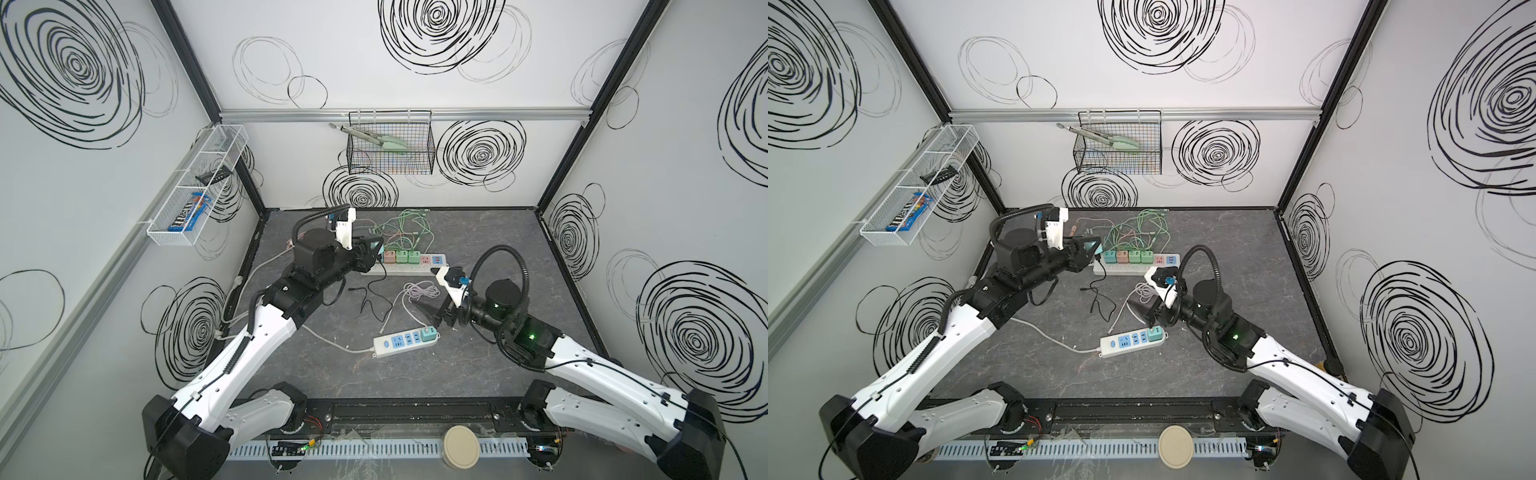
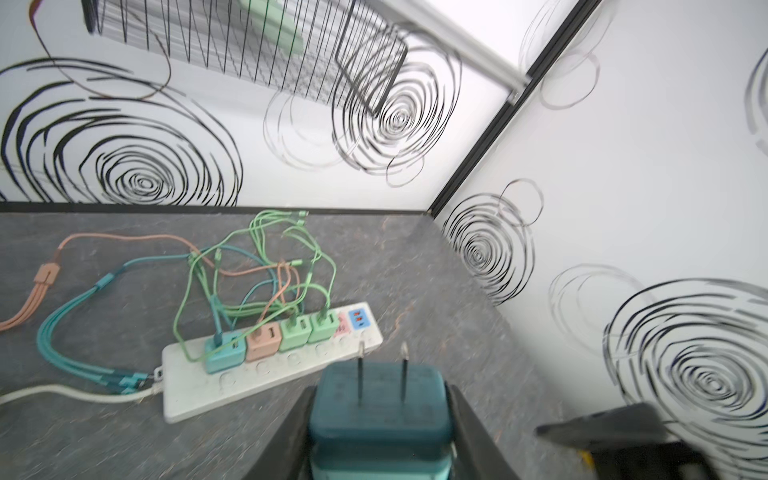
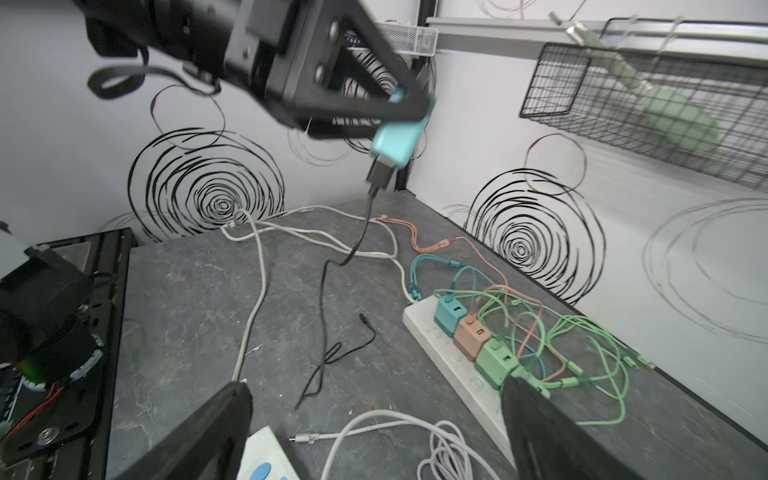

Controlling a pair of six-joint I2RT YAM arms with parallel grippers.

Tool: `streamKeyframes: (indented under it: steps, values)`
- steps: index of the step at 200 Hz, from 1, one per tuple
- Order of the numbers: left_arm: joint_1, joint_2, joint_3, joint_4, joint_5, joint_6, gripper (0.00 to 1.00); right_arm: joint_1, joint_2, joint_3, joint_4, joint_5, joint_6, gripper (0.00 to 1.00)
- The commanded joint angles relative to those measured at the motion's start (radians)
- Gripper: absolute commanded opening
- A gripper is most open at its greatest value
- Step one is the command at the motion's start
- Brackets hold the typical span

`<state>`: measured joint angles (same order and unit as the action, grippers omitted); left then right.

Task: Insert the plug
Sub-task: 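Carry the charger toward the right gripper while the right gripper approaches it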

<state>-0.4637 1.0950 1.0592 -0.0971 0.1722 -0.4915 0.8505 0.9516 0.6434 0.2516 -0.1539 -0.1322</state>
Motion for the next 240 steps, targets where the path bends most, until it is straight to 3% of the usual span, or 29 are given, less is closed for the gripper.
streamKeyframes:
  steps: [1,25,44,61,84,114,145,178,208,240]
  values:
    - [0.001,-0.016,0.068,0.098,-0.143,-0.177,0.0,0.026,0.029,0.042,0.069,0.005,-0.03,0.97]
    - [0.044,0.012,0.224,-0.104,-0.414,-0.321,0.0,0.026,0.038,0.057,0.086,0.025,-0.037,0.97]
    - [0.102,0.028,0.286,-0.218,-0.447,-0.491,0.0,0.026,0.038,0.064,0.085,0.034,-0.047,0.97]
    - [0.146,-0.027,0.151,-0.185,-0.388,-0.722,0.0,0.028,0.038,0.06,0.086,0.027,-0.04,0.97]
    - [0.184,-0.082,-0.084,-0.095,-0.178,-1.029,0.0,0.034,0.038,0.043,0.118,-0.013,0.012,0.97]
    - [0.208,-0.051,-0.248,-0.02,0.11,-1.263,0.0,0.05,0.078,0.035,0.181,-0.069,0.127,0.97]
    - [0.198,-0.057,-0.291,0.02,0.119,-1.311,0.0,0.06,0.156,0.057,0.199,-0.101,0.233,0.97]
    - [0.207,-0.077,-0.297,0.001,0.087,-1.318,0.0,0.097,0.213,0.098,0.194,-0.153,0.233,1.0]
    - [0.217,-0.078,-0.315,0.022,0.115,-1.335,0.0,0.119,0.255,0.118,0.222,-0.266,0.219,0.98]
    - [0.221,-0.082,-0.312,0.029,0.125,-1.336,0.0,0.157,0.366,0.188,0.218,-0.24,0.287,0.91]
